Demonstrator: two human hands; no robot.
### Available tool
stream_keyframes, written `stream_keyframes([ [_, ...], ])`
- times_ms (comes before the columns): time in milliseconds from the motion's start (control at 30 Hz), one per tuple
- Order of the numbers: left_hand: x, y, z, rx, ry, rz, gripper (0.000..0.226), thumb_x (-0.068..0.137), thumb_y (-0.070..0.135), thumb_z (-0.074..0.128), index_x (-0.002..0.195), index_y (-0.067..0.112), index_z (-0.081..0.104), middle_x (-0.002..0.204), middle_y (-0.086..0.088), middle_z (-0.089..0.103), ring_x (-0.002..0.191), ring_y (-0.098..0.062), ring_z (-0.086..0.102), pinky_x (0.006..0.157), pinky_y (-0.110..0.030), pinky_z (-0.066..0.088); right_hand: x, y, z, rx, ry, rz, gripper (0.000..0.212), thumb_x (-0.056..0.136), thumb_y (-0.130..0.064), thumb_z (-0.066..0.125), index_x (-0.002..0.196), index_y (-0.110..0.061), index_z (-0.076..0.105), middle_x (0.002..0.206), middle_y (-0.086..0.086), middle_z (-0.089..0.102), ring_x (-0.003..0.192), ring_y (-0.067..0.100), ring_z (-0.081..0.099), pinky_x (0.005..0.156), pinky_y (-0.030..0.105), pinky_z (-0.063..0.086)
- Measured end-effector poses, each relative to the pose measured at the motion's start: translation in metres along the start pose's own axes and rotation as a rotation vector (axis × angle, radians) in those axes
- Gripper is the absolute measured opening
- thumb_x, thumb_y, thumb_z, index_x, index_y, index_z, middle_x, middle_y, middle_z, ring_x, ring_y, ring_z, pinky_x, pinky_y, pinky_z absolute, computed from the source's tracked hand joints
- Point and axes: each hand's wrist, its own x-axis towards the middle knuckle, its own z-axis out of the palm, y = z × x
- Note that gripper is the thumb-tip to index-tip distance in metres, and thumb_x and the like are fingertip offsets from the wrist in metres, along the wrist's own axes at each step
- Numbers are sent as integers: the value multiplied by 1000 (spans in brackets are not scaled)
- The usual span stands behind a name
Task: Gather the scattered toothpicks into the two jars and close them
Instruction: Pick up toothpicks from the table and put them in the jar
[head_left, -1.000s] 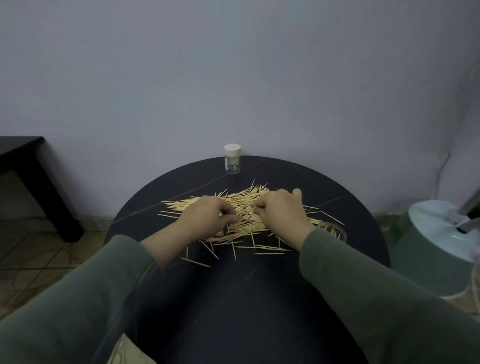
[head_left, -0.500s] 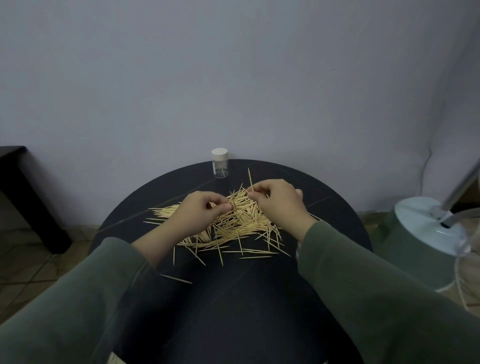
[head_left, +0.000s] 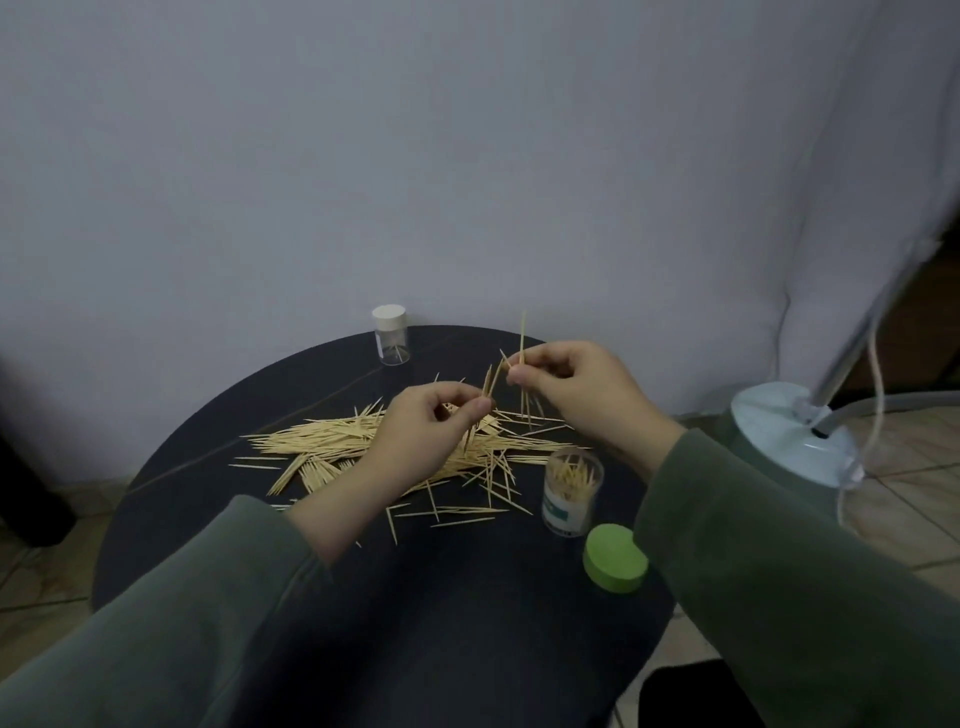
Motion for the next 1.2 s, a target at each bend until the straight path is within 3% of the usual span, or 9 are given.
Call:
stream_keyframes([
  [133,0,10,14,-162,39,-26,9,91,30,63,94,30,72,88,10,70,77,-1,61,69,-20,47,-9,8,-12,96,17,26,10,90,-23,66,90,-32,69,89,-5,72,83,6,63,72,18,49],
  [267,-5,30,35,-460,35,-38,17,93,19,60,104,15,72,78,11,69,54,10,54,52,-4,39,-19,18,-23,176,4,63,12,89,-19,66,88,-31,69,85,-12,73,85,-4,65,78,13,49],
  [400,-13,34,55,-529,-13,-36,14,92,15,61,99,18,72,85,9,74,79,4,66,66,-9,48,-30,32,-31,212,-3,120,13,88,-15,67,89,-27,70,85,-10,73,82,-5,66,72,9,50],
  [533,-19,26,63,-515,-59,-44,16,90,16,64,102,14,74,96,3,75,97,-9,68,82,-19,53,-40,45,-34,250,-27,194,12,87,-14,67,92,-24,72,88,-8,75,88,0,68,71,8,49],
  [733,-18,20,62,-433,-80,-30,12,86,16,68,96,17,76,92,5,71,83,4,62,71,-11,48,-50,55,-33,260,-28,260,13,85,-19,70,96,-23,75,91,-10,75,86,-9,65,66,3,44],
  [867,-18,18,60,-353,-126,28,10,83,11,72,88,18,76,90,3,69,79,7,61,68,-8,45,-52,60,-35,163,-95,276,16,84,-21,72,99,-26,76,97,-10,74,100,2,65,87,19,49],
  [933,-17,16,58,-311,-164,56,13,82,10,72,89,21,75,90,6,69,79,9,60,69,-6,44,-52,60,-38,125,-140,275,18,84,-21,72,100,-28,75,100,-11,73,101,2,64,89,22,50],
  [1067,-17,18,52,-199,-189,101,19,83,18,72,102,20,74,98,8,68,84,14,57,70,-3,41,-50,57,-45,61,-159,253,25,80,-24,75,103,-32,71,100,-14,71,94,-4,62,76,11,47],
  [1200,-16,16,48,22,-119,241,32,87,33,66,118,25,66,110,15,64,91,18,49,73,-2,36,-46,55,-54,-95,-228,229,42,76,-34,78,115,-36,62,104,-13,66,66,-11,56,59,7,41],
])
